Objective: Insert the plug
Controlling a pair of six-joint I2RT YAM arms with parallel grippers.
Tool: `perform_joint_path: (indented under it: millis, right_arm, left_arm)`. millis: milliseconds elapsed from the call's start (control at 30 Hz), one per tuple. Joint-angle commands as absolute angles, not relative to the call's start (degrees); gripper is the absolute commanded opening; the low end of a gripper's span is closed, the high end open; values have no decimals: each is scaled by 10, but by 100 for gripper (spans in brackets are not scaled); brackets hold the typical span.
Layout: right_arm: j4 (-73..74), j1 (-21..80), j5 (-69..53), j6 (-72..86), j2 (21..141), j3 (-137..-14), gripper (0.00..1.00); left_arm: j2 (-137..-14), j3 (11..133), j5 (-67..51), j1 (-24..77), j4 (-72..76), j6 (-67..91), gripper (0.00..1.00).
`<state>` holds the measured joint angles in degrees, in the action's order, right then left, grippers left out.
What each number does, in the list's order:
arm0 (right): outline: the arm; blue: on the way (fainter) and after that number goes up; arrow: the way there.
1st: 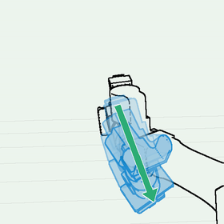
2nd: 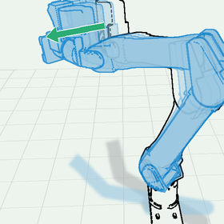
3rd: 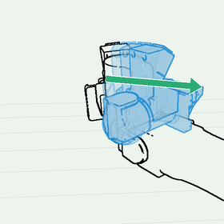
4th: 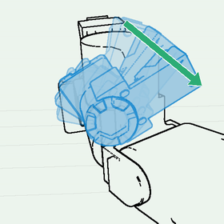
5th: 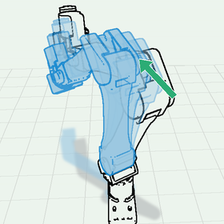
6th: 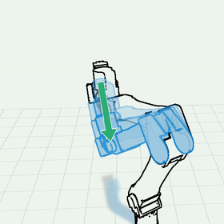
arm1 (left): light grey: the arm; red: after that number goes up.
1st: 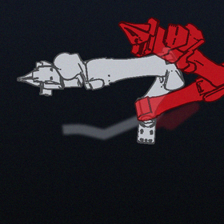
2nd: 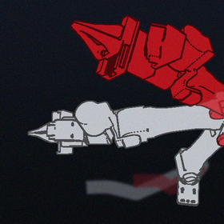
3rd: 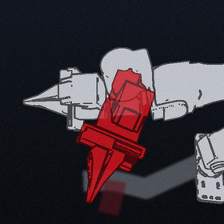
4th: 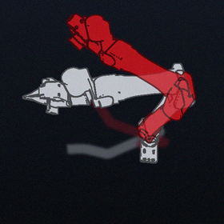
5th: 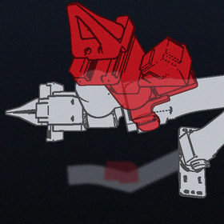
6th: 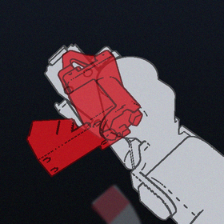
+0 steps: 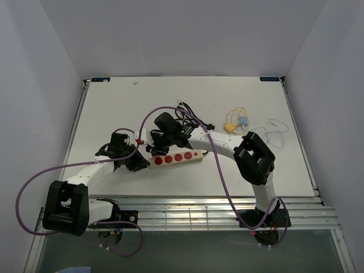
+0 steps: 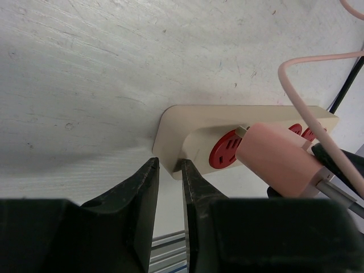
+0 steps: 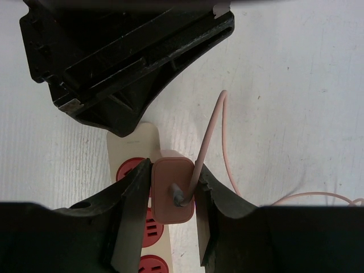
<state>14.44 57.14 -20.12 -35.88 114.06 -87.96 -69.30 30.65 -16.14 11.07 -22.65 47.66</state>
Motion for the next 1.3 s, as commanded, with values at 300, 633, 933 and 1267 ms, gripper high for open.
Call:
perform_joint_path:
  millis: [300,633,933,1267]
  right_arm:
    - [123,591,-198,-372,1099,-855,8]
    - [98,598,-182,-363,1072,-828,8]
    - [89,598,-149,-368,1084,-818,8]
    - [77,598,-159,-362,1100,-811,8]
  left_arm:
    - [-684,300,-141,108,-238,465,34]
    - [-680,298,-138,108,-241,466,34]
    - [-685,297,-141,108,-237,464,34]
    - [-687,296,-140,109,-237,465,34]
